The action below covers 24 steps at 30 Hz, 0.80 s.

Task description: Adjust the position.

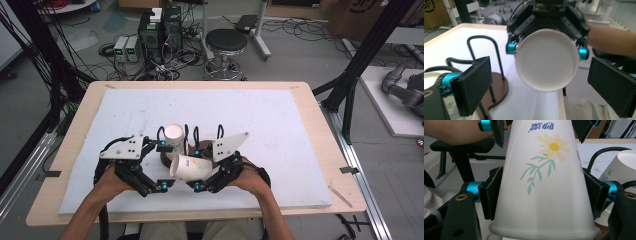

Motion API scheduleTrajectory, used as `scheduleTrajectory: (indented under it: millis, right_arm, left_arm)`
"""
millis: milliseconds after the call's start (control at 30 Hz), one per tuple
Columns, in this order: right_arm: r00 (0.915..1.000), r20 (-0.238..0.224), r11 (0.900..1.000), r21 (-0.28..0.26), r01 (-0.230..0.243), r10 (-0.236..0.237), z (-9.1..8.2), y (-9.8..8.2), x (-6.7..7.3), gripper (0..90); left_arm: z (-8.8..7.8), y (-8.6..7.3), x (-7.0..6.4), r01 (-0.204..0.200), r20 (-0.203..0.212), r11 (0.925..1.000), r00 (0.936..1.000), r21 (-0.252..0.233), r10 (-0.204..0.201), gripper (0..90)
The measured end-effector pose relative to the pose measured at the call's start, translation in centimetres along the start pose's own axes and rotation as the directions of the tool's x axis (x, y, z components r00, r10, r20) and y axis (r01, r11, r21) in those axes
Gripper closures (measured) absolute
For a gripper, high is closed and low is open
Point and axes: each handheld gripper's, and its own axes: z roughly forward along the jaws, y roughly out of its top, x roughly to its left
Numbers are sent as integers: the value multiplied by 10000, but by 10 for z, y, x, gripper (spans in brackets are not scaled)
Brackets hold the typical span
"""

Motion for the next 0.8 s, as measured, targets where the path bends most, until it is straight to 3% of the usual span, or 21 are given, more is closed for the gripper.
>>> scheduleTrajectory:
  millis: [133, 300, 433, 600, 700, 800]
  right_arm:
    - [9998, 209, 9976, 692, 21, -35, -1, 5, -2, 283]
    - [9995, 316, 9909, 1346, -83, 41, -2, 8, -6, 284]
    - [9992, 404, 9798, 1995, -147, 68, -1, 9, -9, 284]
    - [9992, 396, 9661, 2579, -107, 5, 0, 12, -9, 284]
    - [9993, 363, 9520, 3061, -85, -28, 2, 13, -9, 283]
    - [9996, 291, 9366, 3504, -83, -21, 4, 15, -8, 284]
  left_arm:
    - [-1, 1, 3, -30, -4, 9983, 10000, 589, 31, 58]
    - [-1, 4, 7, -8, 282, 9887, 9996, 1500, -35, 58]
    - [0, 7, 8, -132, 315, 9733, 9995, 2293, 61, 58]
    - [5, 7, 9, -209, 331, 9456, 9994, 3246, 107, 58]
    - [6, 7, 9, -202, 265, 9250, 9996, 3795, 109, 58]
    - [6, 7, 11, -185, 193, 9130, 9997, 4076, 116, 58]
